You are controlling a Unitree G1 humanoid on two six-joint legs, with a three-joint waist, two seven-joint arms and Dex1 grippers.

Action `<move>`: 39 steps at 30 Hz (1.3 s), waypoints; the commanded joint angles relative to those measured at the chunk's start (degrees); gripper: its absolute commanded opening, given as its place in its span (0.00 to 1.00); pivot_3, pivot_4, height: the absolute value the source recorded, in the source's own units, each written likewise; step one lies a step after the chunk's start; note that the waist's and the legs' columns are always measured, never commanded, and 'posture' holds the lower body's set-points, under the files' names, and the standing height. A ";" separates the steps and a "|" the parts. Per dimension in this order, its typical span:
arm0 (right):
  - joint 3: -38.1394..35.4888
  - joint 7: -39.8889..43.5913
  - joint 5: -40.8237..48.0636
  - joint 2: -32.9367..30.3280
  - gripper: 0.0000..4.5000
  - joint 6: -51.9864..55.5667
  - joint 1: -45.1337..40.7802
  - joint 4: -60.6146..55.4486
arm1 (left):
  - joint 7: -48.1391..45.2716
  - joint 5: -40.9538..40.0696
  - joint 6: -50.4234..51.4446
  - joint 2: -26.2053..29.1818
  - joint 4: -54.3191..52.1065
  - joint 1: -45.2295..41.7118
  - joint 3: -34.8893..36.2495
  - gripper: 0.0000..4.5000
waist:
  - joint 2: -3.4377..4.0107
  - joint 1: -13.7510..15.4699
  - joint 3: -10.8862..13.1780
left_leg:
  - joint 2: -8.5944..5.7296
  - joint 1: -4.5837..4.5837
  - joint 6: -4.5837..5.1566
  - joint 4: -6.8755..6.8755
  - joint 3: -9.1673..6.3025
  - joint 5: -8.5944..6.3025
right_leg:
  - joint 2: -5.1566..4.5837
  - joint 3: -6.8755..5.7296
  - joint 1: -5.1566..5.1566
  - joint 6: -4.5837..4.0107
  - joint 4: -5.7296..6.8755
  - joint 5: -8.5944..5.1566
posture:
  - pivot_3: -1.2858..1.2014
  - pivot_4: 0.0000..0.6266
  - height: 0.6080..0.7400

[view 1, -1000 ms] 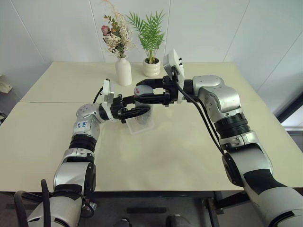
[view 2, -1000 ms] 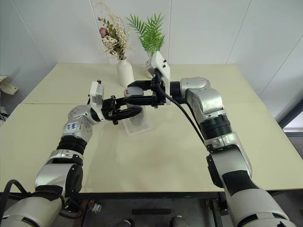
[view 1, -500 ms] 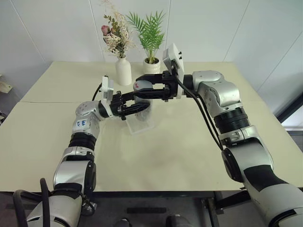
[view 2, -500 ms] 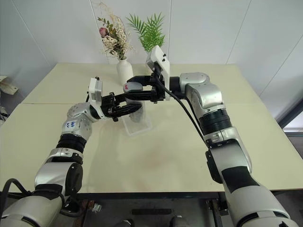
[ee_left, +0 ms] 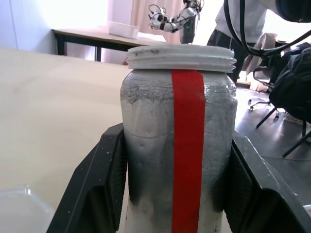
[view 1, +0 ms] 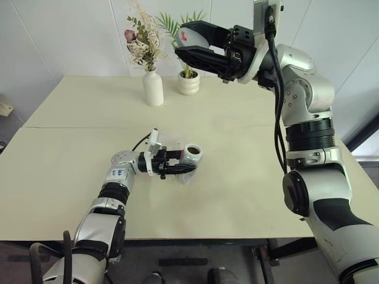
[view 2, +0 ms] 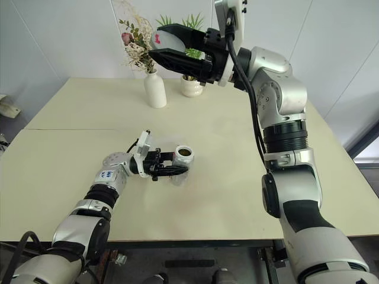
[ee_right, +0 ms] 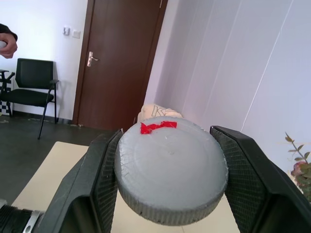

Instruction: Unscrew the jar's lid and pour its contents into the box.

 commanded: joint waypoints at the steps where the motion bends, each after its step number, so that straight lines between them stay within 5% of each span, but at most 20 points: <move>1: -1.02 0.40 0.38 -0.26 0.57 -0.87 -1.33 -0.97 | -0.28 -0.48 -0.98 0.50 -1.39 -1.09 1.01 0.48 | 0.04 0.03 0.02 | 0.00 0.01 -0.01 0.00 0.00 0.00 | 0.00 0.00 0.00 0.00 0.02 0.00 | 0.52 0.24 1.00; 20: -1.60 -5.40 -3.58 -7.29 0.57 0.89 6.77 -7.84 | 4.12 -5.81 3.43 1.33 -9.88 -4.94 6.73 0.48 | 0.08 0.17 0.06 | 0.00 -0.02 -0.01 -0.02 0.00 0.00 | -0.01 0.01 0.00 0.00 -0.07 0.00 | 0.52 0.24 1.00; 28: -2.84 -14.29 -4.90 -12.62 0.57 6.93 18.88 -19.15 | 8.13 -7.85 6.41 4.43 -13.61 -4.76 9.44 0.48 | 0.09 0.23 0.07 | 0.00 -0.02 -0.01 -0.01 0.03 0.00 | -0.01 0.05 0.01 0.00 -0.09 0.00 | 0.52 0.24 1.00; 39: -2.90 -27.85 -5.71 -11.31 0.57 16.64 40.41 -39.11 | 12.79 -8.10 5.38 7.60 -11.21 -6.07 12.29 0.48 | 0.10 0.30 0.07 | -0.01 0.04 0.00 0.05 0.10 0.00 | 0.00 0.13 0.03 0.01 -0.04 0.00 | 0.52 0.24 1.00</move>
